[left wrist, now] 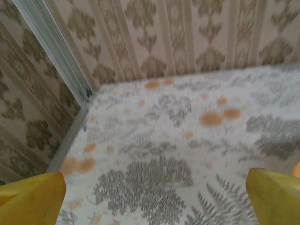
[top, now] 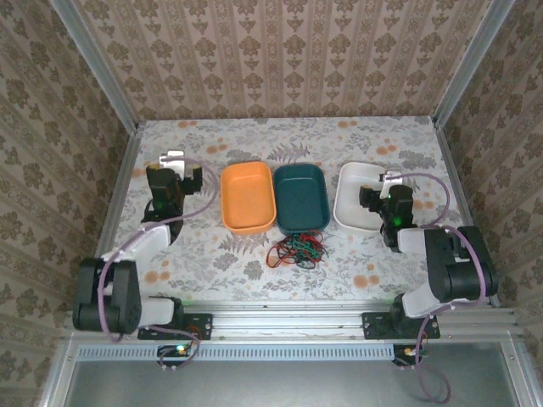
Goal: Untangle the cables
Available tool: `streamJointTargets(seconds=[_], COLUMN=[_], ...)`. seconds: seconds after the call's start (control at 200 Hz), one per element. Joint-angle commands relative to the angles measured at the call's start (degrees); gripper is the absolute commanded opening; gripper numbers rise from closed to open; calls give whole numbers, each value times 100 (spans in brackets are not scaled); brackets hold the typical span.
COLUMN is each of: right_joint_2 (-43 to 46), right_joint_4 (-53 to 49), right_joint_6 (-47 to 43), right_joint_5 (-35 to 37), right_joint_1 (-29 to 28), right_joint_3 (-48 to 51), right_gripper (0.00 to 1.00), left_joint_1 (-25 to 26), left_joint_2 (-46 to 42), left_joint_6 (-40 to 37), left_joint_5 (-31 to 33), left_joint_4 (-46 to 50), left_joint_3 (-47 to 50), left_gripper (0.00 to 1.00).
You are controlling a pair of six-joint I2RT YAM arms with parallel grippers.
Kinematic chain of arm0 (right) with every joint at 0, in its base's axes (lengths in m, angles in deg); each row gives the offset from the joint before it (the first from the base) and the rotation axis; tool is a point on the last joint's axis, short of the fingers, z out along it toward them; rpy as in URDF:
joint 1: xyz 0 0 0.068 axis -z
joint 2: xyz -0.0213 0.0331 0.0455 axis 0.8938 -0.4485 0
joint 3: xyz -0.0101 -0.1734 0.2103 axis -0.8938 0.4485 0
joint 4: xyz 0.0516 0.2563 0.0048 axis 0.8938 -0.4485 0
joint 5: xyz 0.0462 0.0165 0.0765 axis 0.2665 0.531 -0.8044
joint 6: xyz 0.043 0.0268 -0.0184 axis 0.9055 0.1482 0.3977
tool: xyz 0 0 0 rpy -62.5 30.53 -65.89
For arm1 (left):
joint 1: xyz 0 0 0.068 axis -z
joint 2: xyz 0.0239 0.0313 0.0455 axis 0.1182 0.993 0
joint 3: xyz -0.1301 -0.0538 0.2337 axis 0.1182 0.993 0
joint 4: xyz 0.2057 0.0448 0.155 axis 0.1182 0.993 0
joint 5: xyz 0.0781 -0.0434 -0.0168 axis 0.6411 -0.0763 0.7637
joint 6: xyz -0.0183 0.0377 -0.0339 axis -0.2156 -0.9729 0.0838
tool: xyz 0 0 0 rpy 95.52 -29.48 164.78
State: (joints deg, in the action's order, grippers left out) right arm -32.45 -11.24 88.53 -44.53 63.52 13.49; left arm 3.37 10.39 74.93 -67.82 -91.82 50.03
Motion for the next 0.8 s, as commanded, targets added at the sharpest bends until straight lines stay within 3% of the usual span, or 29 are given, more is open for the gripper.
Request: streamJointTargets(seconds=[0.0, 0.02, 0.065, 0.21, 0.355, 0.51, 0.795], right_joint_2=[816, 919, 1085, 1484, 1577, 1279, 848], right_joint_4=[-2533, -3066, -3713, -5341, -6126, -6571, -6626], right_joint_6=[387, 510, 594, 499, 689, 1166, 1488], right_joint_5=[808, 1240, 1474, 698, -342, -897, -813], right_joint_1=[-110, -230, -430, -1624, -2925, -3366, -3497], right_joint_3=[-1219, -1481, -1808, -2396, -2460, -2477, -2265], right_gripper=[75, 75, 75, 74, 69, 51, 47], left_joint_1=[445, 631, 1174, 3140, 4210, 4708, 4682], left_joint_2=[-363, -408, -477, -344, 251, 846, 1170], left_joint_6=[384, 432, 423, 600, 1057, 1009, 766], left_joint_5=[728, 779, 780, 78, -1100, -1592, -1922], left_joint_4=[1426, 1566, 1711, 1882, 2154, 2242, 2160], left_joint_3=[-337, -376, -379, -262, -550, -738, -903], left_gripper=[100, 100, 100, 100, 100, 100, 100])
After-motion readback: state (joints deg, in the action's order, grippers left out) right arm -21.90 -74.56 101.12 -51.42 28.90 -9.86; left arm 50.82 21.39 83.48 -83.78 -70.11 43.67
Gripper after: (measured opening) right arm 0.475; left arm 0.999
